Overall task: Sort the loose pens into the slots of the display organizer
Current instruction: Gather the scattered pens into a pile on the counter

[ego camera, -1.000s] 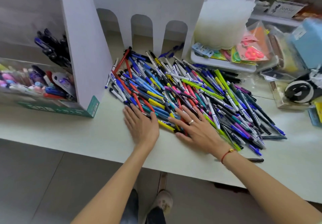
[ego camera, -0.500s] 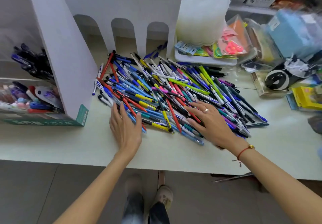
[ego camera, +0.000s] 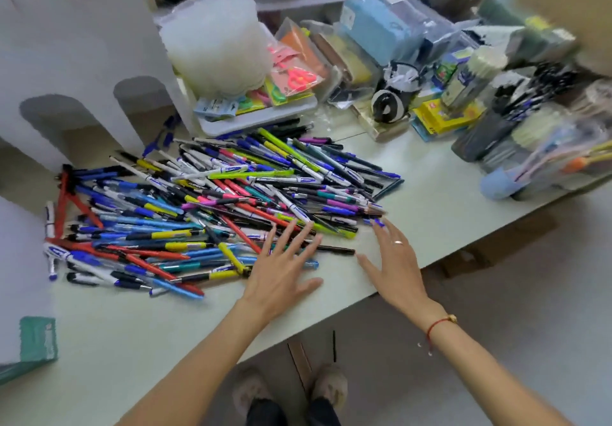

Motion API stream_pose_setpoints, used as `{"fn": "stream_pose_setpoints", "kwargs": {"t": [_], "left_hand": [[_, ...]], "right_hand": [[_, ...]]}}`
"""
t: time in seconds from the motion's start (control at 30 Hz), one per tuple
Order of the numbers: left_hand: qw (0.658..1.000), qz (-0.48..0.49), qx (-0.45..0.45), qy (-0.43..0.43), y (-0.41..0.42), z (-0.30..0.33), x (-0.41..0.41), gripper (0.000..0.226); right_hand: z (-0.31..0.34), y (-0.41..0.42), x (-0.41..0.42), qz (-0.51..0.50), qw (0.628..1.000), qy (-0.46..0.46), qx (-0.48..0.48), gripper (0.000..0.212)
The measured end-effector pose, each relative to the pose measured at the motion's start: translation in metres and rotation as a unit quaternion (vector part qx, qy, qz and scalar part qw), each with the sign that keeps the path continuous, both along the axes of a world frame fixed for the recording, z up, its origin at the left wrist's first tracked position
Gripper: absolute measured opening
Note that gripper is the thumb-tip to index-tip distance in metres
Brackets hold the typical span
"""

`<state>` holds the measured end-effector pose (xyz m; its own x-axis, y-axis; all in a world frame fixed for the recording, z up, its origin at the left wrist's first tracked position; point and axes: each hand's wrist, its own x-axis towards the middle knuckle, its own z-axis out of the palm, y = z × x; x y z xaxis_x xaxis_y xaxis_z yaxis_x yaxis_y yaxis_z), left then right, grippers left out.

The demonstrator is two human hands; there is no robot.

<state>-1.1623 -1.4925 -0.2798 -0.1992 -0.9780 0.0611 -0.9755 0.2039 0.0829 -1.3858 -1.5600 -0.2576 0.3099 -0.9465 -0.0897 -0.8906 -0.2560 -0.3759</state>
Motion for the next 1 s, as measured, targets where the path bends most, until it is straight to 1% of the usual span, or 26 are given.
{"fn": "stream_pose_setpoints", "kwargs": {"t": [0.1,0.23,0.3,0.4,0.47,0.53,0.6,0.73,0.87,1.0], "left_hand": [[0.999,0.03,-0.034,0.016,-0.008,-0.002,-0.005,0.062],[0.995,0.07,-0.035,0.055,-0.008,0.004,-0.023,0.064],[0.994,0.059,-0.036,0.083,0.004,0.005,-0.039,0.061],[0.99,0.026,-0.059,0.124,0.034,0.007,-0.074,0.049],[0.985,0.001,-0.087,0.15,0.059,0.001,-0.101,0.039],[0.982,-0.015,-0.085,0.165,0.081,-0.013,-0.126,0.034],[0.984,0.0,-0.044,0.171,0.099,-0.037,-0.145,0.032],[0.986,0.046,0.089,0.133,0.12,-0.109,-0.161,0.029],[0.969,0.089,0.196,0.116,0.129,-0.21,-0.161,0.029],[0.958,0.094,0.255,0.093,0.134,-0.32,-0.165,0.033]], "right_hand": [[-0.005,0.011,-0.006,0.014,1.0,-0.006,0.027,0.055],[0.003,0.024,-0.024,0.031,0.998,-0.044,0.04,0.046],[0.006,0.034,-0.039,0.043,0.997,-0.055,0.045,0.042],[0.002,0.054,-0.066,0.077,0.995,-0.061,0.018,0.037],[-0.008,0.071,-0.086,0.099,0.993,-0.069,-0.002,0.034],[-0.028,0.089,-0.107,0.111,0.991,-0.07,-0.013,0.031],[-0.059,0.106,-0.128,0.119,0.992,-0.051,0.0,0.03],[-0.142,0.128,-0.162,0.117,0.989,0.017,0.093,0.034],[-0.239,0.14,-0.177,0.105,0.973,0.096,0.18,0.037],[-0.355,0.154,-0.176,0.112,0.959,0.139,0.219,0.042]]}}
